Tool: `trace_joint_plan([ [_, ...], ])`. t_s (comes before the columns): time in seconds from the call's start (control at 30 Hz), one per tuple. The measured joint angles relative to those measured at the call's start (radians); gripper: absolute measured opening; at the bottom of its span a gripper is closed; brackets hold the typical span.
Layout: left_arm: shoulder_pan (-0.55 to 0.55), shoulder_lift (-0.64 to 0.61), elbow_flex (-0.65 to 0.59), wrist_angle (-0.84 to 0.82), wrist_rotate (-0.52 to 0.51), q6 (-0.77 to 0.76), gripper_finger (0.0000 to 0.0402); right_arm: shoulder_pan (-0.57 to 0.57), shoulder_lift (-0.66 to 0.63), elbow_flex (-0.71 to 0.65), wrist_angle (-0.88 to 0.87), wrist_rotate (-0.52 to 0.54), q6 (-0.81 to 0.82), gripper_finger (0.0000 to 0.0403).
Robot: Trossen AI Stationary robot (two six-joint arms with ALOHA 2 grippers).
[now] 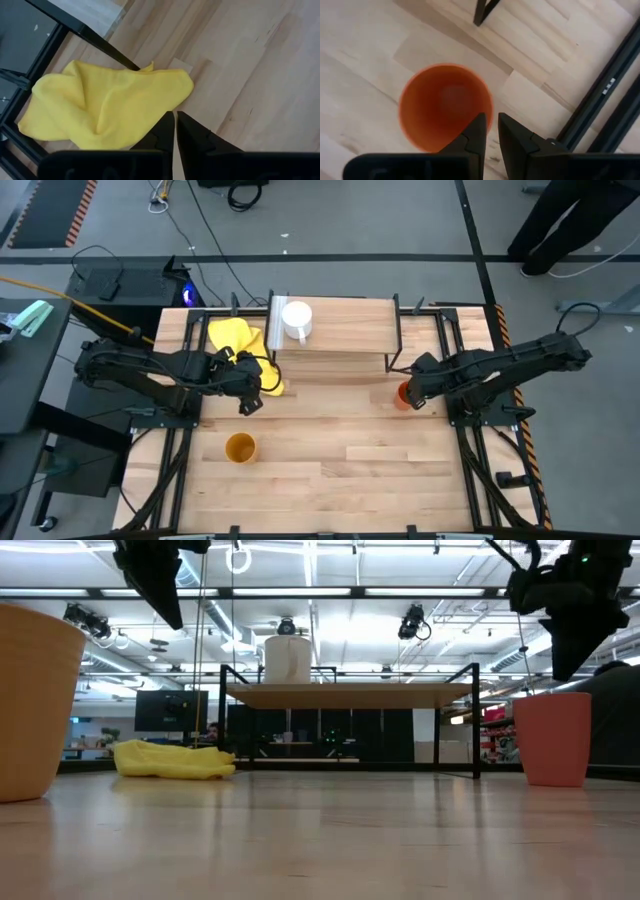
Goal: Stack small to large cups/mugs on shelf
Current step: Put the orange cup on the shelf
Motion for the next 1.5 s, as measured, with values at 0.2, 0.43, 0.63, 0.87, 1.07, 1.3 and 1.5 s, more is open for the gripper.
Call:
trace_joint_plan([
  [0.2,0.000,0.000,0.000,0.000,0.000,0.000,0.0027,-0.060,0.008,0.000,0.012,0.012,-0.038,0.0058],
  [0.43,0.000,0.000,0.000,0.000,0.000,-0.001,0.0030,-0.068,0.000,-0.034,0.057,-0.002,-0.041,0.0058],
  [0.63,0.000,0.000,0.000,0.001,0.000,0.000,0.0021,-0.056,-0.032,-0.101,0.100,-0.046,-0.049,0.0066],
  [0.87,0.000,0.000,0.000,0.002,0.000,0.000,0.0027,-0.056,-0.058,-0.102,0.111,-0.044,-0.044,0.0071],
  [1.07,0.000,0.000,0.000,0.002,0.001,-0.001,0.0025,-0.058,-0.058,-0.133,0.139,-0.044,-0.042,0.0071],
  [1.3,0.000,0.000,0.000,0.002,0.001,-0.001,0.0018,-0.061,-0.058,-0.171,0.150,-0.056,-0.041,0.0071],
  [1.5,0.000,0.000,0.000,0.002,0.000,0.000,0.0025,-0.061,-0.058,-0.171,0.168,-0.060,-0.041,0.0071],
])
